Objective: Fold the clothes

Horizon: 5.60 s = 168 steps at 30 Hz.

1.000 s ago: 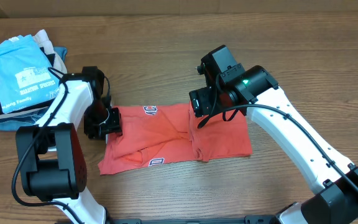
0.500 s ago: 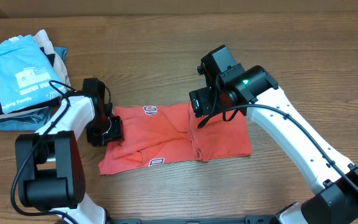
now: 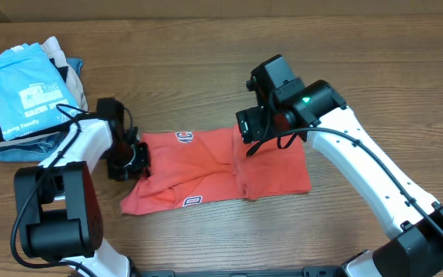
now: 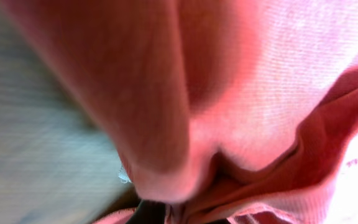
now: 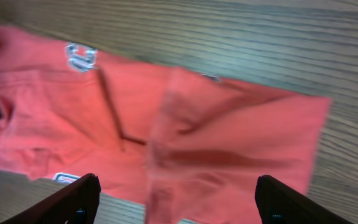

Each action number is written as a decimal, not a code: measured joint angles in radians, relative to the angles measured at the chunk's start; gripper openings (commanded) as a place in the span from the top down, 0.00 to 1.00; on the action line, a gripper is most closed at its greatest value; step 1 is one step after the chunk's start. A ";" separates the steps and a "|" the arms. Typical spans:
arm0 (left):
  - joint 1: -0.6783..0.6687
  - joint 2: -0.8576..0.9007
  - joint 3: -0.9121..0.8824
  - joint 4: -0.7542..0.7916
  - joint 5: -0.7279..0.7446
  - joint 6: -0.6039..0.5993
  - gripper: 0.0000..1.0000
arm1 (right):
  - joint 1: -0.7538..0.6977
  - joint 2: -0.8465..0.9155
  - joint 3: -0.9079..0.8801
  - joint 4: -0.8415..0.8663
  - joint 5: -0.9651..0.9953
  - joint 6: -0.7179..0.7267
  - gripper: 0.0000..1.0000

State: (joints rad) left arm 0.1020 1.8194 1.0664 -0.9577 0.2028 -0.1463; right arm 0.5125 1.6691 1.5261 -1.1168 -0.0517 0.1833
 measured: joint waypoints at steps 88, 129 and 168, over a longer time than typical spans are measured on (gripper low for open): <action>-0.566 -0.046 0.483 -0.198 -0.056 -0.137 0.92 | -0.114 0.041 -0.047 -0.003 -0.026 -0.026 0.15; -0.171 -0.091 0.415 -0.212 -0.237 -0.129 0.51 | 0.164 0.181 -0.047 0.235 -0.229 -0.056 0.27; -0.172 -0.091 0.406 -0.212 -0.237 -0.127 0.51 | 0.174 0.327 -0.023 0.207 -0.321 0.114 0.96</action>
State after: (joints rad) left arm -0.0700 1.7283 1.4719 -1.1702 -0.0345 -0.2737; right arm 0.6861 1.9961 1.5028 -0.9096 -0.3729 0.2970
